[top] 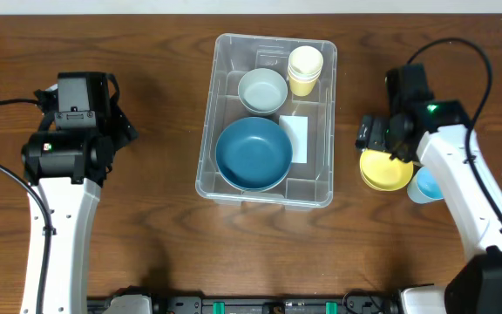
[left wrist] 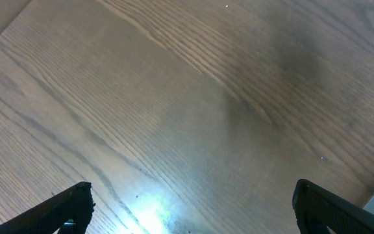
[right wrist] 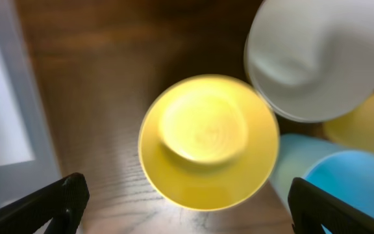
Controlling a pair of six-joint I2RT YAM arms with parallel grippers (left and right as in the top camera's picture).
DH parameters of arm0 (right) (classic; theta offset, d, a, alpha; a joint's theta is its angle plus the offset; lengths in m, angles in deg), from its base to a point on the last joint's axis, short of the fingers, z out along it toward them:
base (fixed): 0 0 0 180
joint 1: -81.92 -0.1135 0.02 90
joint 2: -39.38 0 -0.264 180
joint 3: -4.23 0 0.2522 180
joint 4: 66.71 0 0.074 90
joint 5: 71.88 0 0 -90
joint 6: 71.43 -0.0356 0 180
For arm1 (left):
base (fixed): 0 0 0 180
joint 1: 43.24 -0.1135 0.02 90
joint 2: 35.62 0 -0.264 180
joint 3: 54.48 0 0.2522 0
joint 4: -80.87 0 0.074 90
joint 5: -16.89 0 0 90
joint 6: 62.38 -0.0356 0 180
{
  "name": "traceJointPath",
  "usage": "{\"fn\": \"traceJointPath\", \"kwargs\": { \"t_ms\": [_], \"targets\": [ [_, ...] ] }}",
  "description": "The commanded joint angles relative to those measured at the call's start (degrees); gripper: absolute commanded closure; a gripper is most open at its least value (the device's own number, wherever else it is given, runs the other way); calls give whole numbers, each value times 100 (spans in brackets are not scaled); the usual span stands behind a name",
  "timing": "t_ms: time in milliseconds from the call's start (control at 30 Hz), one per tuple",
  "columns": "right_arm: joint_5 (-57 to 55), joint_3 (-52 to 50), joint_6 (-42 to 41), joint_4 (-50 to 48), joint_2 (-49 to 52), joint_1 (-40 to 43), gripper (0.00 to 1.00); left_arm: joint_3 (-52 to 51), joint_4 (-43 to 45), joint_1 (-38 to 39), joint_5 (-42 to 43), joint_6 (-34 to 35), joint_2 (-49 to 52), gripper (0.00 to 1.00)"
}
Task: Pack container
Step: 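Lower the right gripper onto the yellow bowl and grasp its rim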
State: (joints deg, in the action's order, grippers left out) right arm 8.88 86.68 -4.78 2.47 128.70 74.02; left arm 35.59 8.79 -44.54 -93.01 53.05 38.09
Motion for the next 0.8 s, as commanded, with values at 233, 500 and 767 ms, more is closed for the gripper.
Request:
{"fn": "traceJointPath", "kwargs": {
  "t_ms": [233,500,767],
  "targets": [
    [7,-844,-234,-796,33,39,1,9,-13,-20,-118,-33,-35,2],
    [520,-1078,-232,-1095,39,35,1,9,-15,-20,-118,-33,-35,2],
    [516,-1499,-240,-1471,39,35,2,9,-13,-20,-118,-33,-35,2]
  ]
}}
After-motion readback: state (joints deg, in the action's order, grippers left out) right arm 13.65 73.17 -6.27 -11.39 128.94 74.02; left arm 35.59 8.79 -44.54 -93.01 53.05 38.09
